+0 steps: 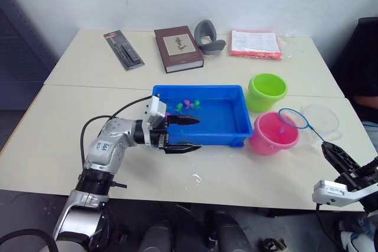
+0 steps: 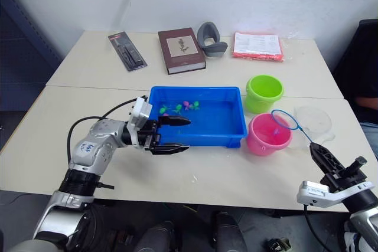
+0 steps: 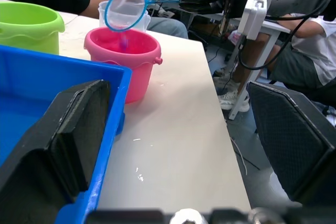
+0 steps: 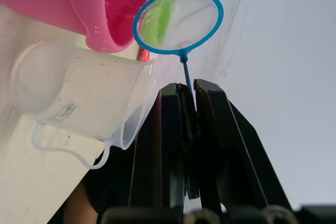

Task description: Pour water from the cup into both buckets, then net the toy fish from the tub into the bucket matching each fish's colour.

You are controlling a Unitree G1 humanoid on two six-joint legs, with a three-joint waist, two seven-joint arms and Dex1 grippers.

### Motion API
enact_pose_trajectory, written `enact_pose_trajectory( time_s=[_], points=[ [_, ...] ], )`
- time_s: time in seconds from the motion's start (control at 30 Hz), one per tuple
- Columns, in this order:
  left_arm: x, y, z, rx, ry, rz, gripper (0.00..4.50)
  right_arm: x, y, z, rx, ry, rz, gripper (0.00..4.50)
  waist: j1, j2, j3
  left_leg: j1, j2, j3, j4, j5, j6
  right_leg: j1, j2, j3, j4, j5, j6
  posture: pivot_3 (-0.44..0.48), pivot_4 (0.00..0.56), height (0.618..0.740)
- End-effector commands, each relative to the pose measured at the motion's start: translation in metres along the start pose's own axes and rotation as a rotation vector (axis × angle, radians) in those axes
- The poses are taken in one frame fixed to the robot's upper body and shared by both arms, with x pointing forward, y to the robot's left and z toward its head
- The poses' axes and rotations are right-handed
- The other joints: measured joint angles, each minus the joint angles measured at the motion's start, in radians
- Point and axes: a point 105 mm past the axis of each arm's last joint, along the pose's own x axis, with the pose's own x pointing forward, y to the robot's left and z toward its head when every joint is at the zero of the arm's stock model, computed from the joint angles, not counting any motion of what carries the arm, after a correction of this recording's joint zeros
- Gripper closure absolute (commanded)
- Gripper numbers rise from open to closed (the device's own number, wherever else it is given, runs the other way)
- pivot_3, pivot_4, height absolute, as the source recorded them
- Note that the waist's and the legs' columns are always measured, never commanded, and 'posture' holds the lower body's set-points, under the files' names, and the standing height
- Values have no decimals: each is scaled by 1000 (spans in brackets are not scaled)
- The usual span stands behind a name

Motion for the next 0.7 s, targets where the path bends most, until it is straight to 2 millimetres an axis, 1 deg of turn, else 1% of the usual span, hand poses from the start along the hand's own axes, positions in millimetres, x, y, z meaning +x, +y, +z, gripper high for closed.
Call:
enact_pose_trajectory(
  time_s=[0.03, 0.1, 0.17, 0.23, 0.3, 0.33, 0.4, 0.47, 0.57, 0.63, 0.7],
  points=[
    [4, -2, 9, 57, -13, -8, 53, 1, -14, 0, -65, -26, -65, 4500, 0, 0, 0, 0, 0, 0, 0, 0, 0, 0, 0, 0, 0, 0, 0, 0, 150, 740],
    [2, -1, 9, 62, -10, -1, 53, 2, -15, -3, -45, -6, -79, 4500, 0, 0, 0, 1, 0, 1, 0, 0, 0, 0, 1, 2, 1, 0, 0, 0, 150, 740],
    [0, 2, 11, 65, -11, 15, 53, 6, -26, -5, 10, 14, -130, 4500, -3, 0, 0, 1, 0, 1, 0, 0, 0, 0, 2, 3, 1, 0, 0, 0, 150, 740],
    [-5, 5, 12, 69, -12, 38, 53, 12, -39, 0, 90, -13, -171, 4500, -10, 0, 0, 2, 1, 2, 0, 0, 0, 0, 2, 5, 1, 0, 0, 0, 150, 740],
    [-13, 10, 13, 68, -15, 75, 53, 23, -48, 17, 285, -87, -171, 4500, -14, 0, 0, 3, 1, 2, 0, 0, 0, 1, 3, 5, 2, 0, 0, 0, 150, 740],
    [-16, 11, 13, 67, -17, 89, 53, 26, -51, 24, 353, -119, -164, 4500, -21, 0, 0, 3, 1, 2, 0, 0, 0, 1, 3, 5, 2, 0, 0, 0, 150, 740],
    [-28, 16, 14, 55, -23, 141, 53, 40, -60, 47, 629, -211, -119, 4500, -26, 0, 0, 4, 2, 2, -1, 0, 1, 1, 4, 6, 2, 0, 0, 0, 150, 740],
    [-40, 19, 15, 48, -21, 187, 53, 50, -66, 62, 880, -263, -79, 4500, -26, 0, 0, 4, 2, 2, -1, 0, 1, 1, 4, 6, 3, 0, 0, 0, 150, 740],
    [-60, 25, 14, 49, 0, 270, 53, 66, -58, 78, 1220, -283, 68, 4500, -22, 0, 0, 5, 3, 2, 0, 0, 1, 1, 2, 5, 4, 0, 0, 0, 150, 740],
    [-77, 29, 13, 59, 24, 332, 53, 83, -54, 82, 1363, -230, 142, 4500, -21, 0, 0, 4, 3, 1, 0, -1, 1, 1, 0, 3, 4, 0, 0, 0, 150, 740],
    [-91, 32, 13, 68, 42, 385, 53, 100, -49, 86, 1439, -159, 225, 4500, -22, 0, 0, 4, 2, 1, 0, -1, 2, 0, -4, 0, 4, 0, -1, 0, 150, 740]
  ],
)
